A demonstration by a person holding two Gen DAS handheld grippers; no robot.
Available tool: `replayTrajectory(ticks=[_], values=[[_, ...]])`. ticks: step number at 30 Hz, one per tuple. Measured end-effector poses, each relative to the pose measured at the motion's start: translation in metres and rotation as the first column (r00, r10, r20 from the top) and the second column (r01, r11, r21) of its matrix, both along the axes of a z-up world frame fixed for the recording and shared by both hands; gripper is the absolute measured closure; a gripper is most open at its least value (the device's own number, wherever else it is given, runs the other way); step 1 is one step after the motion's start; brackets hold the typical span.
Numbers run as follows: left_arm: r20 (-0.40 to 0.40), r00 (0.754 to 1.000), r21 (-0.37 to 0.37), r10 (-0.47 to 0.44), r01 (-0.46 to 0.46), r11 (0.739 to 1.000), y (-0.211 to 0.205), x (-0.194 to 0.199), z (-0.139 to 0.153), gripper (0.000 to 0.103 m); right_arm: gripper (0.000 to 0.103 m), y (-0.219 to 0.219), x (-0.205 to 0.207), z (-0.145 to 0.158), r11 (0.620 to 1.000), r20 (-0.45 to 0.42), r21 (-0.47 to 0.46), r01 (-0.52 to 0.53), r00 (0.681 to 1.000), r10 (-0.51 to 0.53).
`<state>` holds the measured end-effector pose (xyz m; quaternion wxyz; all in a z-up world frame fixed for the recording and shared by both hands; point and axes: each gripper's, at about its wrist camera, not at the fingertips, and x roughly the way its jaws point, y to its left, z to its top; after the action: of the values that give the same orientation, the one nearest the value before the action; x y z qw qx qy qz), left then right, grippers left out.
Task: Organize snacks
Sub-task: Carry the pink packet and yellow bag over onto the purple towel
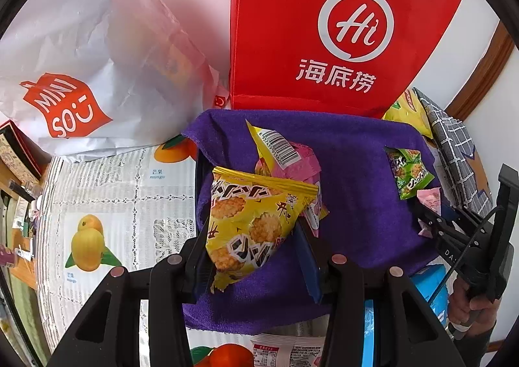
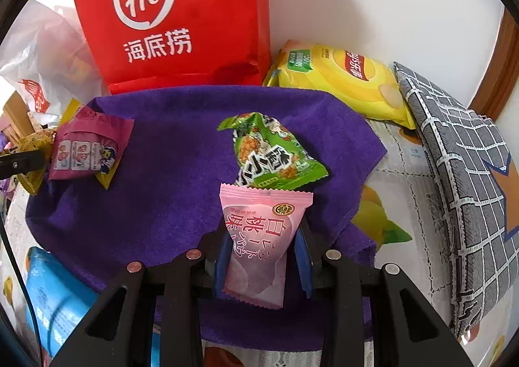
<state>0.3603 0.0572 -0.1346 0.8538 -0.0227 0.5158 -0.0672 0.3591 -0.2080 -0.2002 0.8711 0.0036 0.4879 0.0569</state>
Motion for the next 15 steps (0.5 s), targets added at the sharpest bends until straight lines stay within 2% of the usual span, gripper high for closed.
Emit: replayTrajectory(ticks=[15], values=[[-0.046, 0.999, 0.011, -0.02, 0.021, 1.0, -0.0048, 0.0048, -0.0099, 0.059, 0.067, 0.0, 0.0008, -0.0066, 0.999, -0.013, -0.036, 0.008, 1.0, -0.009]])
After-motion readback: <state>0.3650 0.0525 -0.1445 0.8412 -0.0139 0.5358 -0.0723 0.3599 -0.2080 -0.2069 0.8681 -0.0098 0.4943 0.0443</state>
